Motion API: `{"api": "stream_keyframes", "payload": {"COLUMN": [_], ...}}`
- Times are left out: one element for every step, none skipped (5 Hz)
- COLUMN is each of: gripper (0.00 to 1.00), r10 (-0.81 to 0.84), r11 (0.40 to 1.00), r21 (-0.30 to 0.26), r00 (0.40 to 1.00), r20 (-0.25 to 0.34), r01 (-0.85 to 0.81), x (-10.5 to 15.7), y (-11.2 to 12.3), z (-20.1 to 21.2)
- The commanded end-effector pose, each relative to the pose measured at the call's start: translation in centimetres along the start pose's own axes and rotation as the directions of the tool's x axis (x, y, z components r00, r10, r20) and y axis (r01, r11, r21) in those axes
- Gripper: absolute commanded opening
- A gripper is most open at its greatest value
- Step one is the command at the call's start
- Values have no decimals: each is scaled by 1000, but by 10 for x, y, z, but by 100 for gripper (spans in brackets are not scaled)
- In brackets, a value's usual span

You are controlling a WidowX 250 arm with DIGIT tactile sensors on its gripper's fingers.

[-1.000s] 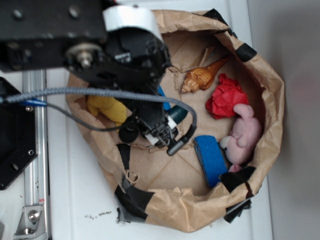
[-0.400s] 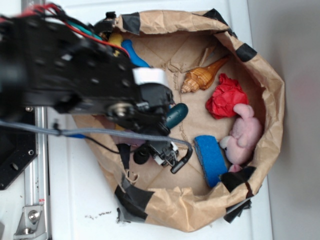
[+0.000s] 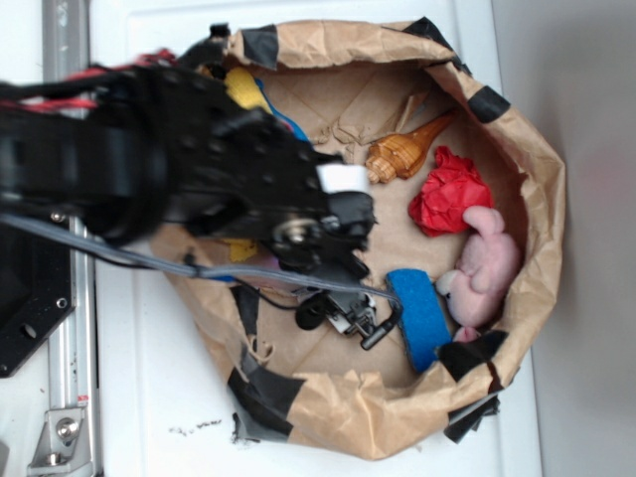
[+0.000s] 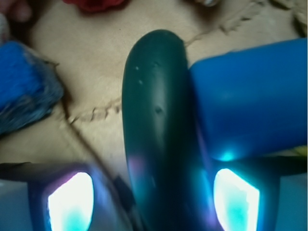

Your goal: Grab the plastic pickle.

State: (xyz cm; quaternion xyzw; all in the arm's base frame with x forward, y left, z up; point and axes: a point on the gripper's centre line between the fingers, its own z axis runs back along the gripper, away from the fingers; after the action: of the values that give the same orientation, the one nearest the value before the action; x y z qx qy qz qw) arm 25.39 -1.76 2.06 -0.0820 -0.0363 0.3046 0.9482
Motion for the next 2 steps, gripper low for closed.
{"api": "stream_keyframes", "payload": {"gripper": [100, 0], "r10": [-164, -195], "r11": [986, 980], "r21": [24, 45], "r00": [985, 978], "r20": [45, 80], "r01": [163, 192], "x": [17, 20], "y": [-14, -13], "z": [7, 10]}}
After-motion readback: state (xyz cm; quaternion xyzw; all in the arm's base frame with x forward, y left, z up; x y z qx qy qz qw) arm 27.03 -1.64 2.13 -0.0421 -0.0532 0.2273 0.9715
